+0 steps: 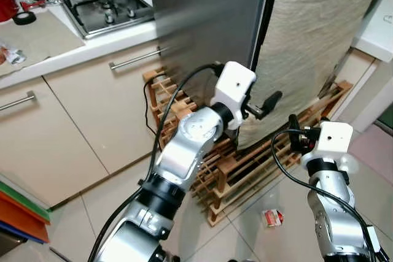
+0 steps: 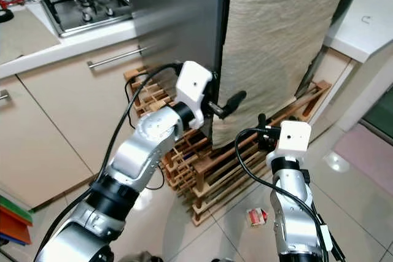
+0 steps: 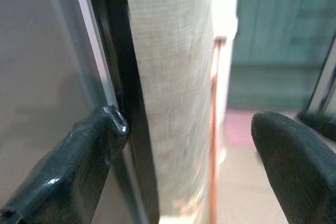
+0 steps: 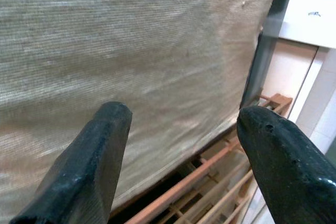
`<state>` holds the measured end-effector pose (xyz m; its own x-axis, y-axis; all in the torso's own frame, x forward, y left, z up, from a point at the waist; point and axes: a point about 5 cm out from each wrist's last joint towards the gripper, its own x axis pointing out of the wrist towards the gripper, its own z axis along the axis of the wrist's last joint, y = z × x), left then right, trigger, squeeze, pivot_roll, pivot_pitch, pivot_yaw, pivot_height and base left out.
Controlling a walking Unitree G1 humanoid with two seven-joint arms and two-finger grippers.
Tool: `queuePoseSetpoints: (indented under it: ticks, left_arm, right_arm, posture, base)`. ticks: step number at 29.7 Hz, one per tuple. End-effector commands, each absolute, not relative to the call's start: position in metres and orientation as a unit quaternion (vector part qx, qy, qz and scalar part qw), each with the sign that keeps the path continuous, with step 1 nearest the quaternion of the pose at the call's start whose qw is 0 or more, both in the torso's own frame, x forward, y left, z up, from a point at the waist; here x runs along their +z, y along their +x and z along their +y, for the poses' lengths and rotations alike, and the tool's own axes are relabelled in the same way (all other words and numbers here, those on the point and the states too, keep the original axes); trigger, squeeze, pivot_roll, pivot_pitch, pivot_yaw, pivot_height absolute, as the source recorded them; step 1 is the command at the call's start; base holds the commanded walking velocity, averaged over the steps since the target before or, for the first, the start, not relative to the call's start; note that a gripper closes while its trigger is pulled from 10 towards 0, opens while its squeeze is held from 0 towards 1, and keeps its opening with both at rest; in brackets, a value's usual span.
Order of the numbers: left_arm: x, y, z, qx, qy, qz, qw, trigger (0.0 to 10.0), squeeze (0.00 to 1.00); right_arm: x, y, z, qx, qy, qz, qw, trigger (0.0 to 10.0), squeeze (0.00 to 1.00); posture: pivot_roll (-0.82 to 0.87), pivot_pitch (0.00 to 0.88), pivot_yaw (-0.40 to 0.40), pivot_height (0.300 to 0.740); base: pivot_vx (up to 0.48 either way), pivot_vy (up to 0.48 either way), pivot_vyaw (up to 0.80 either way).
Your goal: Restocking fridge
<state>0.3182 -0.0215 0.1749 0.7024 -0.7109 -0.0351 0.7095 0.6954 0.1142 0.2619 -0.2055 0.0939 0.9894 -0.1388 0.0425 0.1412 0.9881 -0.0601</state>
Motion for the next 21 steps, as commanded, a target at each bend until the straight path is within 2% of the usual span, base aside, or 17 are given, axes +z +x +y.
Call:
queuePoseSetpoints:
  ticks: [1,7,11,16,20,21]
  left_arm:
    - [0.172,0.314,-0.038,-0.402,0.068,0.013,0.913,10.0,0.00]
    - [0.178,0.309,-0.050,-0.436,0.044,0.006,0.899,10.0,0.00]
    - [0.203,0.296,-0.060,-0.504,-0.011,-0.064,0.861,10.0,0.00]
    - [0.217,0.289,-0.058,-0.536,-0.042,-0.102,0.837,10.0,0.00]
    - [0.228,0.281,-0.057,-0.579,-0.069,-0.128,0.803,10.0,0.00]
    - [0.228,0.281,-0.057,-0.579,-0.069,-0.128,0.803,10.0,0.00]
  right_arm:
    - [0.094,0.259,-0.206,-0.070,-0.034,-0.020,0.997,10.0,0.01]
    - [0.095,0.259,-0.207,-0.073,-0.036,-0.022,0.996,10.0,0.01]
    - [0.096,0.260,-0.208,-0.075,-0.036,-0.024,0.996,10.0,0.01]
    - [0.095,0.259,-0.209,-0.074,-0.036,-0.021,0.996,10.0,0.01]
    - [0.069,0.239,-0.224,-0.078,-0.056,0.036,0.995,10.0,0.01]
    - [0.069,0.239,-0.224,-0.078,-0.056,0.036,0.995,10.0,0.01]
  posture:
    - [-0.03,0.038,0.030,0.740]
    - [-0.03,0.039,0.033,0.740]
    - [-0.03,0.043,0.032,0.740]
    - [-0.03,0.047,0.030,0.740]
    - [-0.04,0.050,0.023,0.740]
    - [-0.04,0.050,0.023,0.740]
  base:
    - [0.000,0.000,0.00]
    - [0.000,0.000,0.00]
    - [0.000,0.000,0.00]
    - [0.000,0.000,0.00]
    - [0.000,0.000,0.00]
    - [0.000,0.000,0.00]
